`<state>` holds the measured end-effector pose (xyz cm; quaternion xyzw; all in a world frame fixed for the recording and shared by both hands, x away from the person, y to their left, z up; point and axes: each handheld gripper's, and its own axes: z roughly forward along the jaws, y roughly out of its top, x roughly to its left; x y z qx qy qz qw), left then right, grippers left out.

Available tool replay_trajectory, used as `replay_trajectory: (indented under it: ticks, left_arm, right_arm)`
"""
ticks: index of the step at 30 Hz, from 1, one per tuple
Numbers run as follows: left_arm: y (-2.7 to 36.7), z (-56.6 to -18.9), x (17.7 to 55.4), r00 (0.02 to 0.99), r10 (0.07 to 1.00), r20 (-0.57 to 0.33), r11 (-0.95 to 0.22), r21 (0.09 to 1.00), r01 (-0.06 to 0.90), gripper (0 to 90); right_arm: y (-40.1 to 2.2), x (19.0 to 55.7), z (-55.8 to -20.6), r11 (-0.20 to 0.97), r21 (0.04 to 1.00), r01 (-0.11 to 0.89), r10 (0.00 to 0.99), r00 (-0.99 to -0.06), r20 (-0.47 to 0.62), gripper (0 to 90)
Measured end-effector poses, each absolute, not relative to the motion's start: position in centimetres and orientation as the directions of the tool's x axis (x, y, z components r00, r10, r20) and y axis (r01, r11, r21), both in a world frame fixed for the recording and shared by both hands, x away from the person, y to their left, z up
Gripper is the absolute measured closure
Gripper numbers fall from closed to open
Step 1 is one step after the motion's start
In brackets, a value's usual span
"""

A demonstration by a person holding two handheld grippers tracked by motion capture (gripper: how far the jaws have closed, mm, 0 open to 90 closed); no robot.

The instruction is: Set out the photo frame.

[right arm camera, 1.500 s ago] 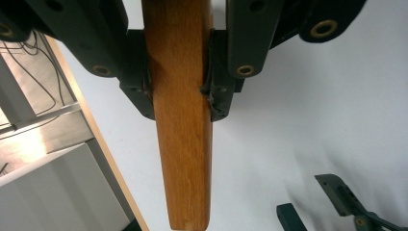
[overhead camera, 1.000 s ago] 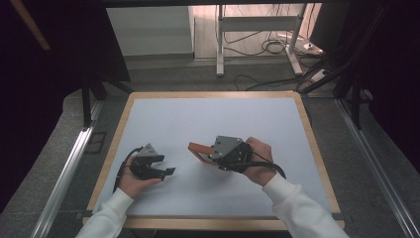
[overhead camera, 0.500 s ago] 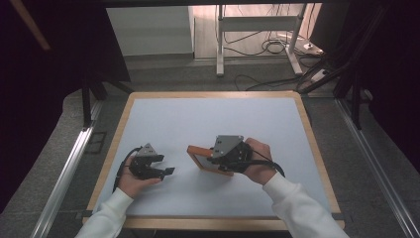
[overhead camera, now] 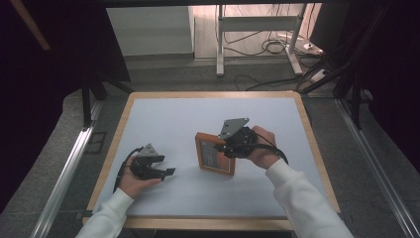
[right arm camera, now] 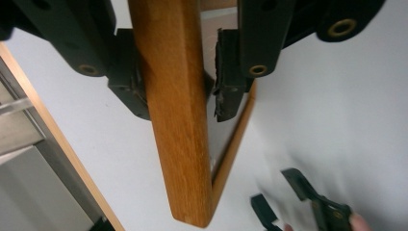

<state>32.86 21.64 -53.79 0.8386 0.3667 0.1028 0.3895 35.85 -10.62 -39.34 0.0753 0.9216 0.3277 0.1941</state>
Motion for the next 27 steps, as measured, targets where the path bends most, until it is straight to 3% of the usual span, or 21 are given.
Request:
replay_trajectory:
  ticks: [13, 27]
  left_arm:
    - [21.8, -53.9, 32.9, 0.707, 0.698, -0.112, -0.424, 0.731, 0.535, 28.0]
    - [21.7, -53.8, 32.8, 0.71, 0.697, -0.105, -0.424, 0.738, 0.525, 27.9]
  right_arm:
    - [-11.6, 39.2, -40.4, 0.756, 0.647, 0.096, 0.341, -0.902, -0.265, 48.2]
    - [-11.5, 40.2, -41.0, 0.715, 0.686, 0.136, 0.442, -0.848, -0.294, 32.2]
